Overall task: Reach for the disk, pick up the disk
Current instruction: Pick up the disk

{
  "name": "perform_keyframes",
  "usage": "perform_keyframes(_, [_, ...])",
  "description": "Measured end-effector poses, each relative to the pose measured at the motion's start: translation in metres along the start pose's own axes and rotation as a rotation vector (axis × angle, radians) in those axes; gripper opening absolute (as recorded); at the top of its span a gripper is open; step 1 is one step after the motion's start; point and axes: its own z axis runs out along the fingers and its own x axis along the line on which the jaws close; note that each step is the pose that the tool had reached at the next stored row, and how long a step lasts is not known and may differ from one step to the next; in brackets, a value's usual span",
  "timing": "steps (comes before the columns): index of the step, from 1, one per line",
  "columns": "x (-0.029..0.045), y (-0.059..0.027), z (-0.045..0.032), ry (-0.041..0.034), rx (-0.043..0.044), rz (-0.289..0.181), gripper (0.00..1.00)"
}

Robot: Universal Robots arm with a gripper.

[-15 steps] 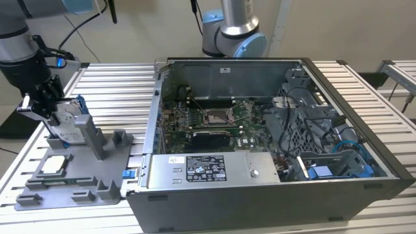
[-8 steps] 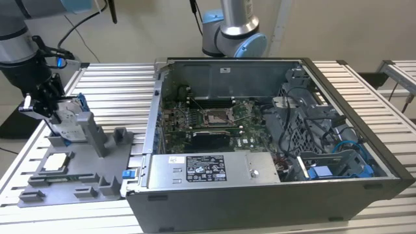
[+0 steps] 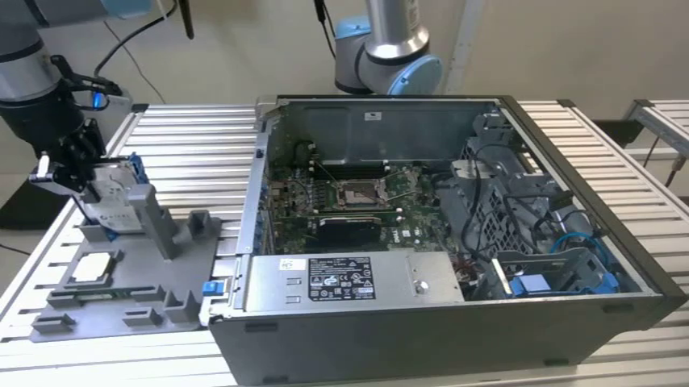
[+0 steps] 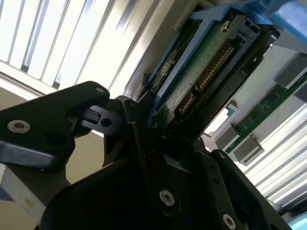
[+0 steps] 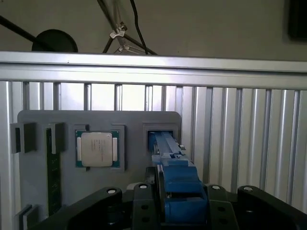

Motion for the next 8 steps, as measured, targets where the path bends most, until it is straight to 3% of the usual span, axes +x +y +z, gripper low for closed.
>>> perform_keyframes(8, [-0.0001,0.0001,-0.0033,0.0018,-0.0001,0.000,0.00])
